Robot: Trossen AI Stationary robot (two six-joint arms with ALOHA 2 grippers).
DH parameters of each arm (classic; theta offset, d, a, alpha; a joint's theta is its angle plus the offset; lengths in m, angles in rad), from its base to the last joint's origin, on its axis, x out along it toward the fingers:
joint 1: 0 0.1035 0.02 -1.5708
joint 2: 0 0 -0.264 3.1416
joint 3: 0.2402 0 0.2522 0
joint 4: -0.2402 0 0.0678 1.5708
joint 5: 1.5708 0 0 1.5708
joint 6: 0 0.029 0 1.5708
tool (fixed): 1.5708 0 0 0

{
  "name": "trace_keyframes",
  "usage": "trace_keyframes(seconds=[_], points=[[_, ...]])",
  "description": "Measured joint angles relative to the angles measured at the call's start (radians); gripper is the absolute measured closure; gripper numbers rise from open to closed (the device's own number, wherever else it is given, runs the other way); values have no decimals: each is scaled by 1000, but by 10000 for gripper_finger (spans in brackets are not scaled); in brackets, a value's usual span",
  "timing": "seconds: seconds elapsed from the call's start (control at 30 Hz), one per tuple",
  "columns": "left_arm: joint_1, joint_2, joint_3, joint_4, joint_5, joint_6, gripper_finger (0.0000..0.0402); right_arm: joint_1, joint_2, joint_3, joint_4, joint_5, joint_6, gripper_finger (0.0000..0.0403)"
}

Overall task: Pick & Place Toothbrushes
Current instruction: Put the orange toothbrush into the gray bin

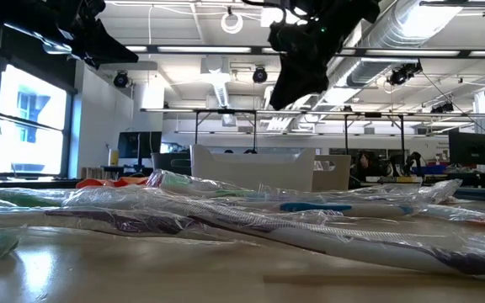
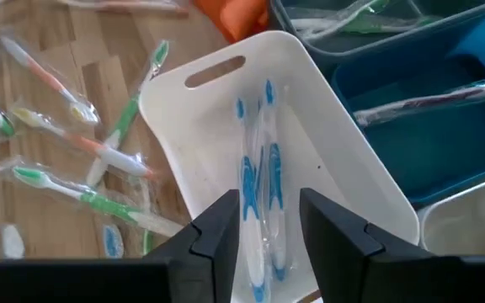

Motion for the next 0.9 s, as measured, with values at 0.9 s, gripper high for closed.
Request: trace_keyframes(seconds=[0.9], points=[[0,0,0,-34,-5,0,394,64,-254,0,-243,158,46,284]])
